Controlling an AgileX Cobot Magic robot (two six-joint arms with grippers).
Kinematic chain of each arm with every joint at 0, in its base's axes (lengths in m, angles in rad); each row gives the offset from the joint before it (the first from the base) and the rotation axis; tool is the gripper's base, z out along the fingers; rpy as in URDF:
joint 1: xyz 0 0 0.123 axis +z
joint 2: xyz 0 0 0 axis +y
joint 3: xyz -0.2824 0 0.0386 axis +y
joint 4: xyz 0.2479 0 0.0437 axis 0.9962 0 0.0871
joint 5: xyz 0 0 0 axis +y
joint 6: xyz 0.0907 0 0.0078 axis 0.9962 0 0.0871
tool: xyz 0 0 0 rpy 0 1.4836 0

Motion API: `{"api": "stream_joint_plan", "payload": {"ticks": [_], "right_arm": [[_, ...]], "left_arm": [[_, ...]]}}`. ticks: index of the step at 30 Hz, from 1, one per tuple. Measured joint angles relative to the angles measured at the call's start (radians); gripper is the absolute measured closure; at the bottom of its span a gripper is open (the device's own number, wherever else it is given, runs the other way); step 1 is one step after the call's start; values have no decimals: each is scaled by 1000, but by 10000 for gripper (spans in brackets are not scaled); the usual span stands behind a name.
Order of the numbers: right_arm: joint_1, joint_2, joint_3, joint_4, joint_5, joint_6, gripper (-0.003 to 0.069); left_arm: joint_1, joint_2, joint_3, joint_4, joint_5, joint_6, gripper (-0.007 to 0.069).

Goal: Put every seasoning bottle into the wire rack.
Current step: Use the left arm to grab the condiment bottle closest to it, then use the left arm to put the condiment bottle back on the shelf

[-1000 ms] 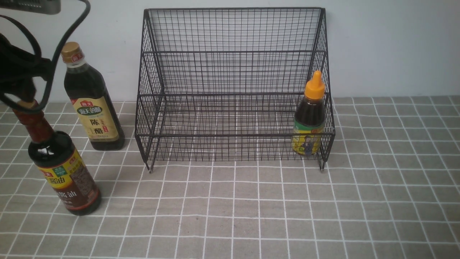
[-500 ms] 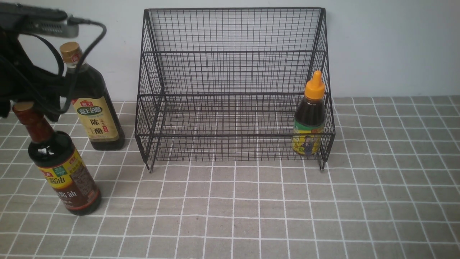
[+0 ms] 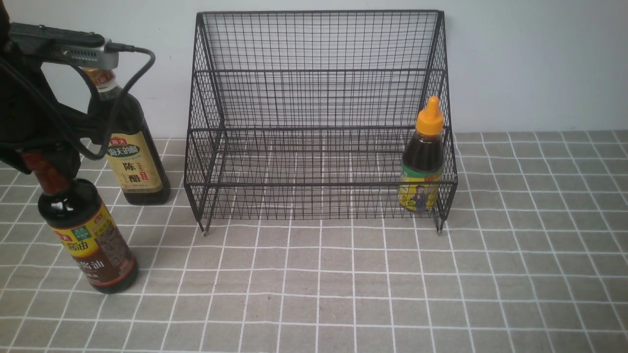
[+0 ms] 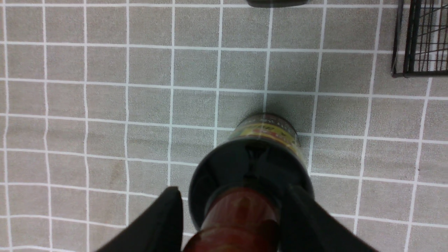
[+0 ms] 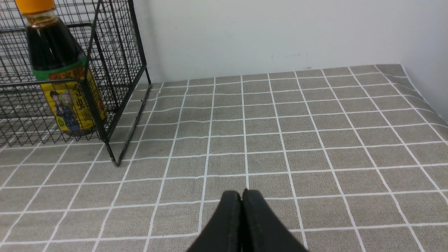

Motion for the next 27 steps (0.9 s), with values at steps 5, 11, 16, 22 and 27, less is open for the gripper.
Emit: {"api": "stream_joint_plan", "payload": {"ticks": [5, 11, 16, 22, 27], "right_arm": [[0, 0, 0, 0, 0, 0, 671], [0, 0, 0, 0, 0, 0, 671], [0, 0, 0, 0, 0, 0, 671], [0, 0, 0, 0, 1, 0, 671], [0, 0, 0, 0, 1, 0, 671]], "left_arm": [[-1, 0, -3, -22, -1, -1, 335], [-1, -11, -5, -31, 3, -1, 342], [-1, -52, -45, -32, 34, 0, 358], [-1, -96, -146, -69, 49, 0, 358], [-20, -117, -262, -179, 57, 0, 358]]}}
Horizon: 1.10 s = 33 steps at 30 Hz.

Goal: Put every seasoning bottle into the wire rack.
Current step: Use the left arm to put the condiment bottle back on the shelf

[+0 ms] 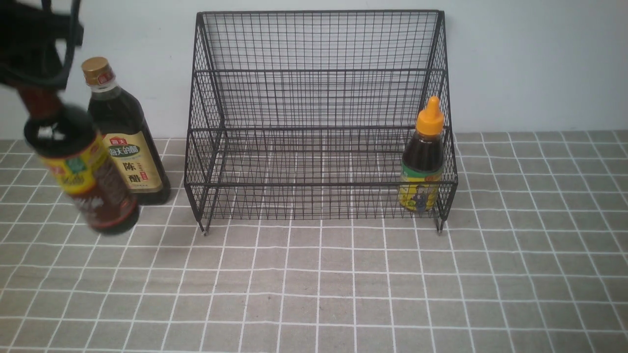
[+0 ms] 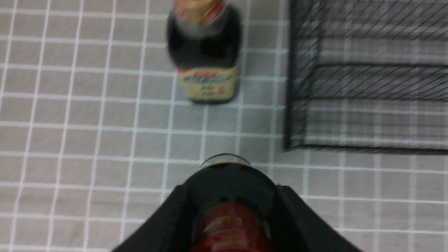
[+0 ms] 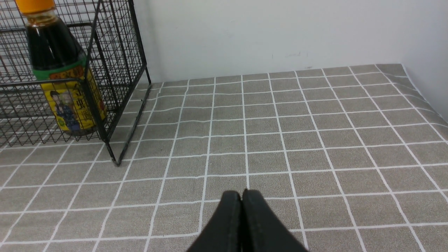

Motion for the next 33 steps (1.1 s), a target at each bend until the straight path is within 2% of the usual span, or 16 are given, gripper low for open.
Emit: {"api": "stream_joint_plan", "payload": {"ticks": [7, 14, 23, 33], "right_arm": [[0, 0, 0, 0, 0, 0, 671], [0, 0, 0, 0, 0, 0, 671], [0, 0, 0, 0, 0, 0, 671], [0, 0, 0, 1, 0, -7, 671]], "left_arm": [[-72, -1, -92, -77, 0, -1, 358], [-121, 16, -99, -81, -39, -14, 358], [-126, 100, -99, -129, -215, -14, 358], [-129, 156, -98, -157, -489, -8, 358]]}}
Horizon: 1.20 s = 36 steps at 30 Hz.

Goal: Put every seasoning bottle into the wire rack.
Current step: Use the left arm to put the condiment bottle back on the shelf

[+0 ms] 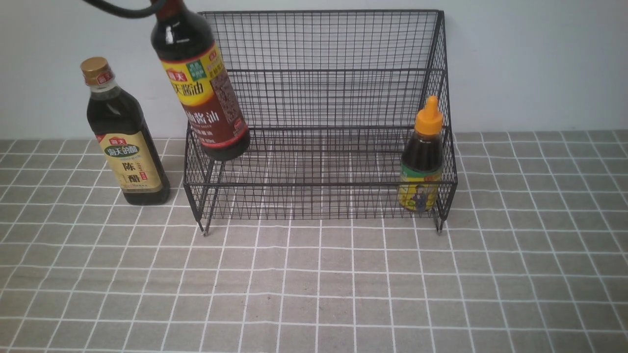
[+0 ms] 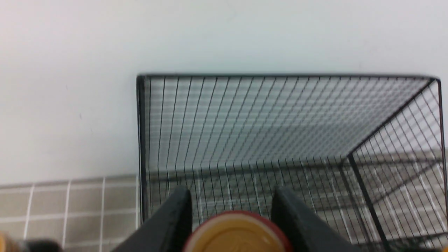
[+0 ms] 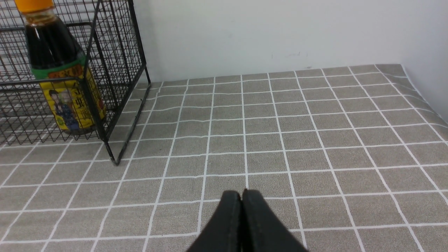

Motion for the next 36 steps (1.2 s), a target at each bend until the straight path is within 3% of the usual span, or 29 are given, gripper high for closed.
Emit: {"api": "stream_joint_plan", "payload": {"ticks": [19, 36], "right_arm": [[0, 0, 0, 0, 0, -1, 671], [0, 0, 0, 0, 0, -1, 671]], "left_arm": [[0, 86, 2, -17, -334, 9, 358], [0, 186, 5, -29, -354, 33, 358]]}}
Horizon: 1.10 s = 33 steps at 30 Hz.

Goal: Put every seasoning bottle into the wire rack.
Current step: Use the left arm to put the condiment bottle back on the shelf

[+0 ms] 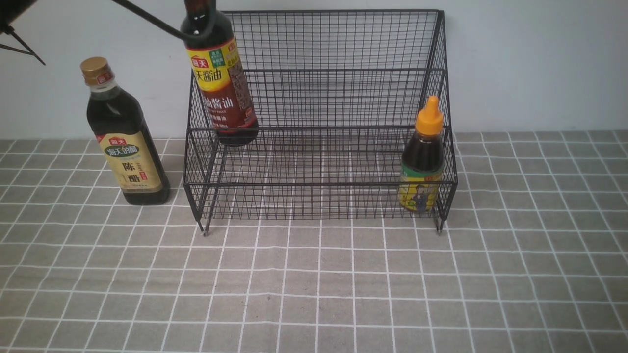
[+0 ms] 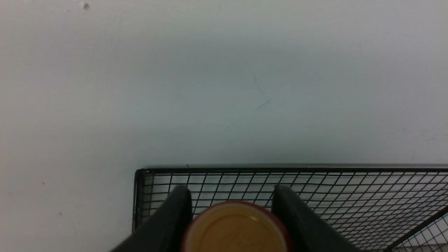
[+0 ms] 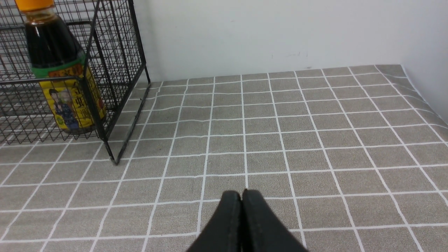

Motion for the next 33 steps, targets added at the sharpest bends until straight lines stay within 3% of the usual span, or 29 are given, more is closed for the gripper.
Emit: {"api": "stream_joint_plan", "payload": {"ticks": [15, 22, 29, 33], "right_arm": [[0, 0, 0, 0, 0, 0, 671], [0, 0, 0, 0, 0, 0, 671], [0, 0, 0, 0, 0, 0, 671], [0, 0, 0, 0, 0, 0, 671]], "left_arm": [[0, 59, 0, -1, 212, 111, 358], [0, 59, -2, -4, 233, 143, 351], [0, 29, -11, -9, 246, 149, 151], [0, -28, -11, -7, 256, 154, 101]]}}
